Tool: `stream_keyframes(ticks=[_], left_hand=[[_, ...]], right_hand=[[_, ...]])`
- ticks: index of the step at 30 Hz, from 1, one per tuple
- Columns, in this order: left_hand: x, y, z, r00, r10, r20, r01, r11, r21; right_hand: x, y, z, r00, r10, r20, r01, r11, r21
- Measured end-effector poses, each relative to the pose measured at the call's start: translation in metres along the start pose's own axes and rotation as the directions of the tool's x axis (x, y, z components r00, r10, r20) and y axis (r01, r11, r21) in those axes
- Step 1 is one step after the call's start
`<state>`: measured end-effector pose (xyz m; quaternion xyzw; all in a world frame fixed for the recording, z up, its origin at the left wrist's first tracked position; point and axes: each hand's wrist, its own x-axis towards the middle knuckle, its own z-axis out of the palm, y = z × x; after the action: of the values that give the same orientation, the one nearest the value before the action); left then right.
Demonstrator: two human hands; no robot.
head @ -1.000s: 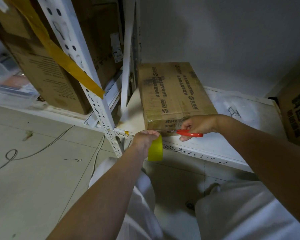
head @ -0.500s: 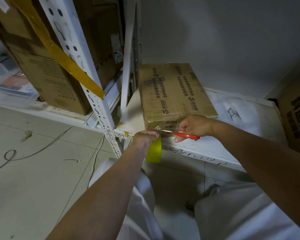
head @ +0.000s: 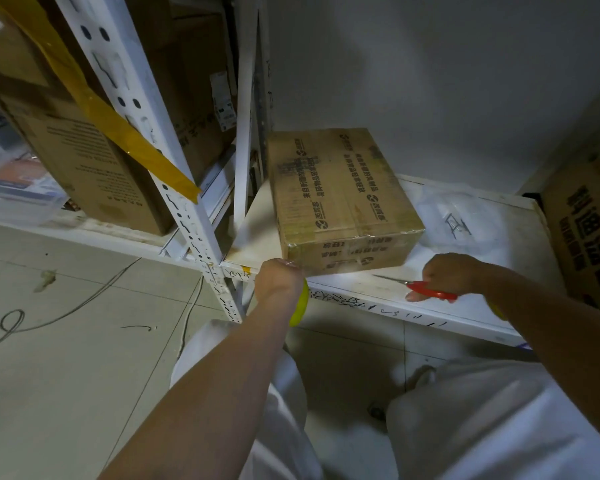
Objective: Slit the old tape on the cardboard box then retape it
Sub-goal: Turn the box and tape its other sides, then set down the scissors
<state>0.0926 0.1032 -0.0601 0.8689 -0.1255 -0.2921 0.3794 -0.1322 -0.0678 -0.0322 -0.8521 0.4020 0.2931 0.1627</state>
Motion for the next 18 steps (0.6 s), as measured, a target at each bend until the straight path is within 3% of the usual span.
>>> stream_keyframes(ticks=[4, 7, 13, 16, 18], left_hand=[[-0.007, 0.002, 0.000, 0.999, 0.006, -0.038, -0.004, 0.999, 0.048], [-0.012, 0.004, 0.000, 0.998, 0.028, -0.051, -0.024, 0.996, 0.081], [-0.016, 0.007, -0.002, 0.996, 0.047, -0.070, -0.038, 0.991, 0.130], [-0.016, 0.008, -0.003, 0.996, 0.058, -0.068, -0.047, 0.987, 0.151], [-0.015, 0.007, -0.003, 0.996, 0.061, -0.062, -0.051, 0.987, 0.153]], right_hand=[[0.000, 0.026, 0.010, 0.973, 0.204, -0.112, -0.200, 0.979, 0.045], [0.004, 0.023, 0.021, 0.942, 0.255, -0.220, -0.253, 0.967, 0.035], [0.019, -0.005, 0.038, 0.920, 0.337, -0.200, -0.319, 0.940, 0.117], [0.009, -0.026, 0.027, 0.905, 0.249, -0.345, -0.289, 0.955, -0.069], [0.003, -0.049, 0.011, 0.911, -0.006, -0.412, -0.111, 0.960, -0.258]])
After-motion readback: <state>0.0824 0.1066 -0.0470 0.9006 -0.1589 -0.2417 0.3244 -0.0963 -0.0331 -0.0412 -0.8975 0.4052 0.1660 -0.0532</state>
